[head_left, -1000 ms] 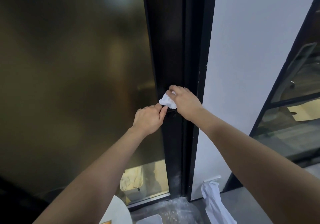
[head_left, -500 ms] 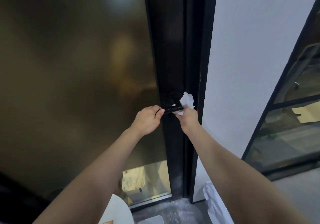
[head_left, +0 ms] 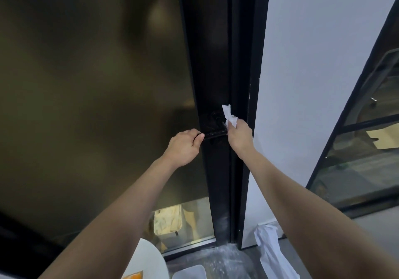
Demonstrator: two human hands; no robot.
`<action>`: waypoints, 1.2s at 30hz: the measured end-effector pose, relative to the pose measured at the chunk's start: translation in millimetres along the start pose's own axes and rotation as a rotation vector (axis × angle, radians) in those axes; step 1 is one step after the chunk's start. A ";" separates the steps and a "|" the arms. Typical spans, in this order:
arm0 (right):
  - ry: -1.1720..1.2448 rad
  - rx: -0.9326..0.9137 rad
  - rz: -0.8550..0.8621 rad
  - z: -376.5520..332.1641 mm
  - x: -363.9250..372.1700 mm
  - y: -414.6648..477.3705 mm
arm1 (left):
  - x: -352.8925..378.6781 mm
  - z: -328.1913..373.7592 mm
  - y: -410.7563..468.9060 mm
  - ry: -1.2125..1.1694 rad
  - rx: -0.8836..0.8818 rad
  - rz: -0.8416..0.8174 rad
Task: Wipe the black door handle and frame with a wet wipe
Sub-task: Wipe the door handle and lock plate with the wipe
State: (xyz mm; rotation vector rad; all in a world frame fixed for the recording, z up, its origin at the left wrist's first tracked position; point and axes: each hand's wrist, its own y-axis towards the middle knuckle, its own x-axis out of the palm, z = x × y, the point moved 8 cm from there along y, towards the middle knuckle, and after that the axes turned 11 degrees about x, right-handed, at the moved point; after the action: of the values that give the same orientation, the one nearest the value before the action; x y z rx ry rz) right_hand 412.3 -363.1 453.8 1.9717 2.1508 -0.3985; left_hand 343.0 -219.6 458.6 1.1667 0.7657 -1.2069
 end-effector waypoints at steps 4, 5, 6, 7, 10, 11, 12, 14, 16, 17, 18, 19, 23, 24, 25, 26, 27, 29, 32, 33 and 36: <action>-0.340 -0.341 0.066 -41.7 13.0 2.1 | -0.1 -0.1 0.9 -0.016 0.003 0.010; -0.439 -0.358 0.097 -46.7 15.1 4.6 | 0.4 0.3 0.7 -0.022 0.003 0.005; -0.531 -0.377 0.112 -50.2 17.4 5.8 | 0.9 1.2 0.2 -0.027 0.006 0.002; -0.623 -0.413 0.112 -53.1 20.7 6.9 | 0.4 1.5 0.1 -0.032 0.012 0.002; -0.859 -0.521 0.101 -54.6 19.7 7.9 | 0.0 0.6 -0.6 -0.041 0.020 -0.007; -0.905 -0.530 0.113 -54.1 16.1 9.5 | 0.3 -0.9 -0.6 -0.046 0.020 -0.010; -0.928 -0.524 0.125 -52.6 11.8 12.3 | 0.8 -1.2 -0.1 -0.049 0.022 -0.012; -0.914 -0.505 0.114 -51.8 9.8 19.4 | 0.3 -2.3 0.4 -0.044 0.026 0.001; -0.884 -0.494 0.087 -50.5 13.3 22.7 | 0.3 -3.8 -0.4 -0.038 0.024 0.013; -0.878 -0.504 0.080 -49.1 14.7 22.6 | 1.6 -4.8 -0.1 -0.034 0.023 0.015; -0.877 -0.525 0.063 -48.3 16.8 21.2 | 1.7 -6.4 -0.8 -0.031 0.020 0.018; -0.862 -0.549 0.016 -47.6 18.9 18.9 | 1.1 -7.4 -1.2 -0.029 0.018 0.023; -0.511 -0.465 -0.242 -36.2 15.0 -2.5 | -1.1 -2.8 -2.5 -0.073 0.028 0.053; -0.362 -0.384 -0.198 -27.4 8.9 -5.7 | -3.3 -3.1 -4.7 -0.148 0.020 0.101; -0.229 -0.290 -0.125 -14.2 1.6 -8.4 | -8.6 -5.6 -8.6 -0.265 -0.005 0.201; -0.142 -0.183 -0.049 3.5 -4.1 -9.3 | -14.1 -12.5 -15.4 -0.413 -0.068 0.351; -0.091 -0.067 -0.013 25.7 -5.5 -7.9 | -17.5 -23.3 -26.0 -0.583 -0.185 0.539; -0.016 0.177 -0.060 66.6 0.3 -2.2 | 0.0 -50.3 -57.9 -0.950 -0.580 0.887; 0.293 0.442 -0.240 94.9 15.1 -3.7 | 57.0 -47.9 -81.4 -1.259 -0.998 0.786; 0.384 0.465 -0.314 93.3 22.6 -7.0 | 71.1 -39.1 -78.8 -1.242 -0.989 0.615; 0.343 0.433 -0.458 79.9 41.5 -17.5 | 92.3 -8.3 -58.3 -1.223 -0.789 0.335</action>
State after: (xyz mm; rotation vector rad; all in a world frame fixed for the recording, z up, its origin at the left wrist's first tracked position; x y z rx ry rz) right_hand 388.2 -351.5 366.1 1.8268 2.9616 -0.6898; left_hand 309.9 -236.0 355.5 -0.1796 0.0354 -0.9399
